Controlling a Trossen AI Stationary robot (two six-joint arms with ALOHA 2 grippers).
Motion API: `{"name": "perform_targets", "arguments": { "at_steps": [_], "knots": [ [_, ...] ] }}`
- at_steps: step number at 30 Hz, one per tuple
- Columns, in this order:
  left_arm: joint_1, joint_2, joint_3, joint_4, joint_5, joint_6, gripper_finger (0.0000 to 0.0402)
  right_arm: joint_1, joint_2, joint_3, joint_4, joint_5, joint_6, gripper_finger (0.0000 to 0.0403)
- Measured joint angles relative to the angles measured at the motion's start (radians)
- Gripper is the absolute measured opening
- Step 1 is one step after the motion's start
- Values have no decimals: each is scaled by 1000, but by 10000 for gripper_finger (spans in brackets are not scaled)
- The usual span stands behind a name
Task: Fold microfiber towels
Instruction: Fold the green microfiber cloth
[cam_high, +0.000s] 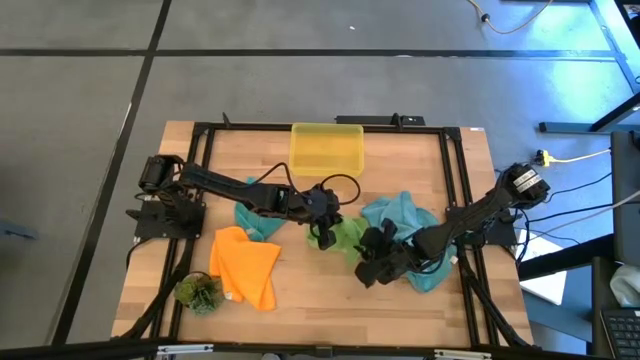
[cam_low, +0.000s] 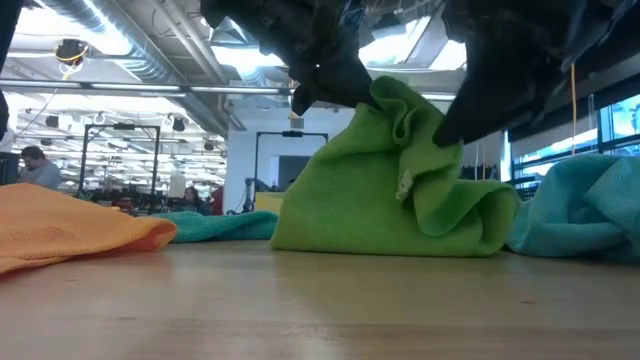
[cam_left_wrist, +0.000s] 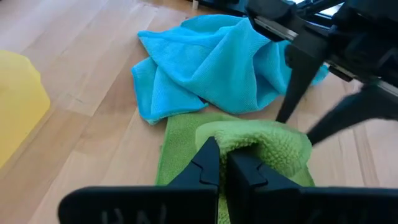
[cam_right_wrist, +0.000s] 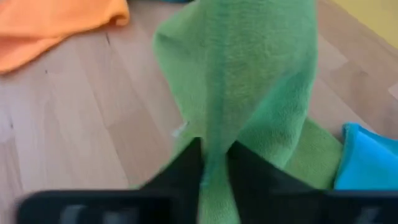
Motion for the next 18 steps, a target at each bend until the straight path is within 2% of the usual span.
{"name": "perform_targets", "arguments": {
  "at_steps": [2, 3, 9, 13, 18],
  "knots": [
    [0, 0, 0, 0, 10, 0, 0, 0, -3, 0, 1, -9, -45, 21],
    [-1, 0, 0, 0, 15, 0, 0, 0, -5, 0, 1, -13, -61, 14],
    [-1, -9, 0, -2, 112, 58, 0, -7, -69, 36, -90, -81, -125, 6],
    [-11, -43, 0, -6, 200, 197, 0, -8, -119, 124, -237, -105, -171, 4],
    [-54, -123, 0, -7, 197, 409, 22, -21, -141, 246, -446, -112, -182, 3]
  ]
}}
